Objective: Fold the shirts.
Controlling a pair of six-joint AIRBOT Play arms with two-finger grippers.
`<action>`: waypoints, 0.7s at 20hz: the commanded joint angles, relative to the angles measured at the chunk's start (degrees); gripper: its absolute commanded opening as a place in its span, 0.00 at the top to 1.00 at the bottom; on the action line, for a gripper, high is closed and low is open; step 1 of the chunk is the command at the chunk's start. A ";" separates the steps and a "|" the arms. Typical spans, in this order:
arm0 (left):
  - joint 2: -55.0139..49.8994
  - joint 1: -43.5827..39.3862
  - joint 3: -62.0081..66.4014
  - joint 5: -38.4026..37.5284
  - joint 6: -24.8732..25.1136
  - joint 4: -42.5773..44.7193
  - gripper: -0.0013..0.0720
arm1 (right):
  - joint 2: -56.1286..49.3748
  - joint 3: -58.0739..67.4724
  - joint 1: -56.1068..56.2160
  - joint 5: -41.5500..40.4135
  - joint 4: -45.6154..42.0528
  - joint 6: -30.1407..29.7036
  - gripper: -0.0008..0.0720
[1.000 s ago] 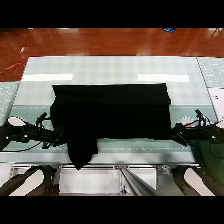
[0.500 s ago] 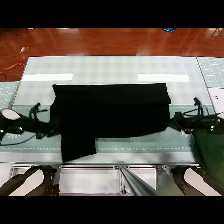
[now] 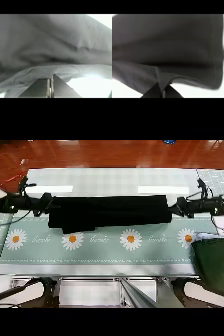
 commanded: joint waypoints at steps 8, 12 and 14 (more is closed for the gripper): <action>-20.50 -2.93 19.56 1.90 -1.29 -1.84 0.95 | -17.18 16.33 3.37 -5.03 -2.89 4.28 0.96; -23.50 -4.50 19.82 -3.87 0.33 -1.53 0.29 | -18.93 16.63 3.08 -7.37 -3.82 4.50 0.41; -23.32 -2.64 22.53 -9.05 0.09 2.36 0.29 | -18.88 19.23 1.22 -2.19 -5.03 4.61 0.41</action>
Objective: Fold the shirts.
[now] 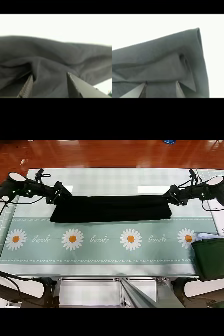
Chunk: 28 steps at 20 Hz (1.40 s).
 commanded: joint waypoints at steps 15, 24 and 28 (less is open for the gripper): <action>38.88 -4.74 -29.07 13.60 -2.27 14.71 0.29 | 0.26 -10.54 -9.70 -0.96 6.88 -0.72 0.41; 38.14 -12.24 -29.07 19.21 -2.40 13.53 0.29 | -4.35 -7.54 2.60 -1.14 11.78 -5.44 0.95; 38.05 -12.50 -29.07 16.79 -1.14 9.38 0.95 | 3.93 -5.92 2.54 0.98 1.95 -3.02 0.96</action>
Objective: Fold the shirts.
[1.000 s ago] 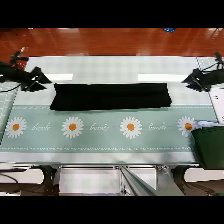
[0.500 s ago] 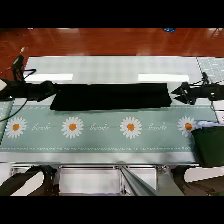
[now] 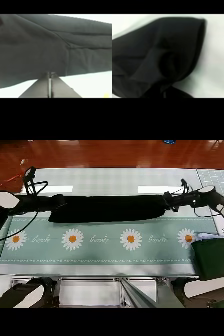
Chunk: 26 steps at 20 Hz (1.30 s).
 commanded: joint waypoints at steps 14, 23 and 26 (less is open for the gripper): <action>-38.77 -37.48 35.36 -7.61 -6.01 -6.19 0.95 | 64.74 -20.55 0.92 14.67 -11.93 11.34 0.96; -53.05 -48.17 53.51 -17.92 -7.43 -5.53 0.95 | 68.70 -20.55 0.92 14.78 -11.08 14.53 0.96; -47.76 -41.20 53.59 -23.17 -10.12 5.66 0.95 | 68.06 -20.52 0.92 14.08 -8.92 14.47 0.96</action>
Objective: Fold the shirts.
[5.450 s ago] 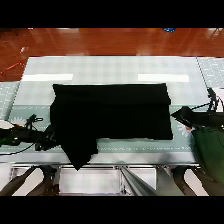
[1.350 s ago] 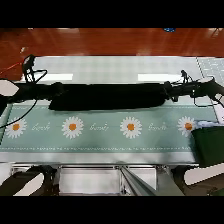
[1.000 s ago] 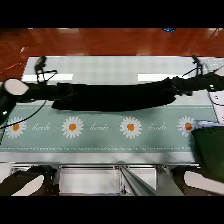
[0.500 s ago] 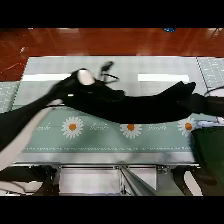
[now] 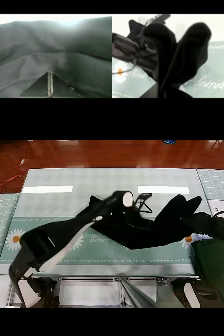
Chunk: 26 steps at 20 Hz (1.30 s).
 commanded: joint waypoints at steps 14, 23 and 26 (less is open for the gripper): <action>65.90 39.39 -45.29 0.90 -1.88 16.22 0.95 | -54.10 23.82 37.27 -28.46 13.00 -4.66 0.96; 73.16 39.47 -65.96 9.18 -4.22 8.52 0.95 | -77.18 41.31 42.16 -26.32 27.28 -7.41 0.60; 71.32 39.52 -66.93 10.49 -4.17 8.24 0.95 | -76.91 41.92 41.75 -21.49 26.43 -10.03 0.42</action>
